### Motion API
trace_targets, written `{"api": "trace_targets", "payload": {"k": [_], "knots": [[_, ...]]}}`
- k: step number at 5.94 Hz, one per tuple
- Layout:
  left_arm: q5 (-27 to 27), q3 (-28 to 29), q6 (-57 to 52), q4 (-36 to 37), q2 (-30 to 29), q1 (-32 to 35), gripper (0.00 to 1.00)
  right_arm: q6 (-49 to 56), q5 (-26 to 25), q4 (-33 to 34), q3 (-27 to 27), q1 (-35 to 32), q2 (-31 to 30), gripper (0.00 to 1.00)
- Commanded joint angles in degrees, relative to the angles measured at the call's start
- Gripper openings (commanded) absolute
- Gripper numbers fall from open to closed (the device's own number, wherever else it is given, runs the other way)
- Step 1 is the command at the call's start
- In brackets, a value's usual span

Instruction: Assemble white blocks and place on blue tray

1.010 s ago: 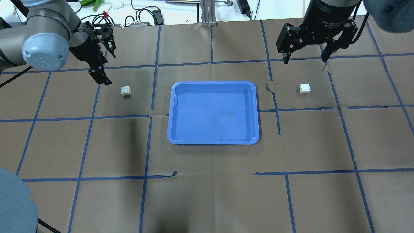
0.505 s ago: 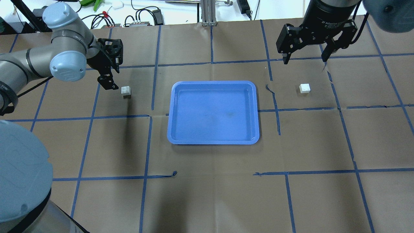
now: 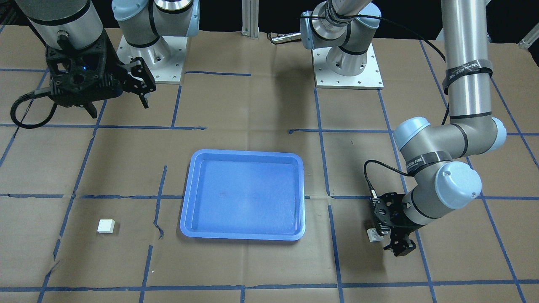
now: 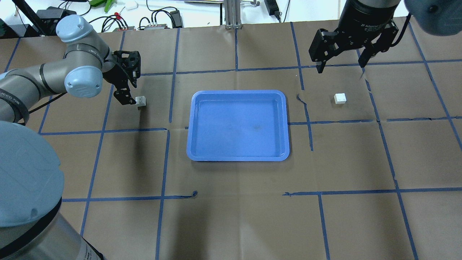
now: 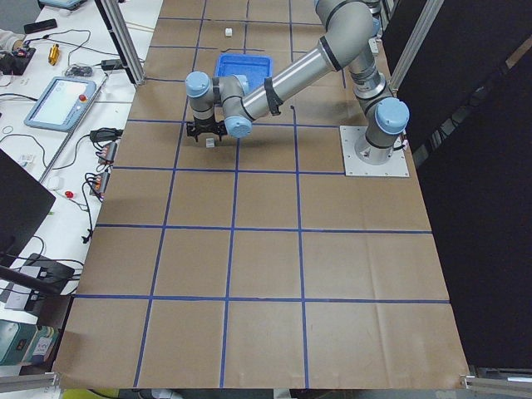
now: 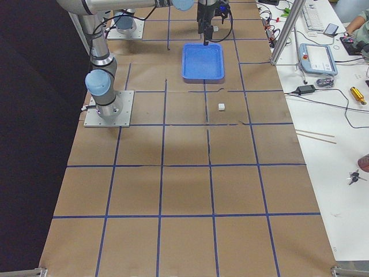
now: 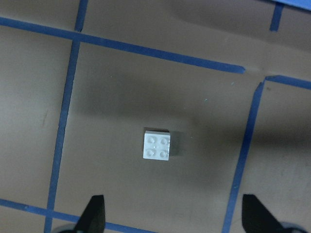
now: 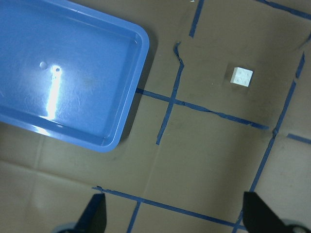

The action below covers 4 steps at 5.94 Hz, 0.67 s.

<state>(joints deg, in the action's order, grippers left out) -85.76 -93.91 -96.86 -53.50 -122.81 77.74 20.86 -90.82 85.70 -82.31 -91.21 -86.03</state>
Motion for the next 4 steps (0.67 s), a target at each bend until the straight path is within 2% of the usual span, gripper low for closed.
{"api": "trace_targets", "payload": {"k": [1, 2, 3, 4], "knots": [[0.2, -0.4, -0.2, 0.0, -1.6, 0.0, 0.90, 27.3, -0.1, 0.5, -0.1, 0.3, 0.4, 1.00], [0.3, -0.4, -0.2, 0.1, -1.6, 0.0, 0.66, 42.1, -0.1, 0.9, -0.2, 1.4, 0.8, 1.00], [0.1, -0.3, -0.2, 0.0, -1.1, 0.0, 0.31, 56.0, -0.1, 2.8, -0.2, 3.8, 1.3, 1.00], [0.2, 0.0, -0.3, -0.2, -0.1, 0.0, 0.11, 70.1, 0.3, 5.5, -0.1, 7.0, 2.6, 1.00]]}}
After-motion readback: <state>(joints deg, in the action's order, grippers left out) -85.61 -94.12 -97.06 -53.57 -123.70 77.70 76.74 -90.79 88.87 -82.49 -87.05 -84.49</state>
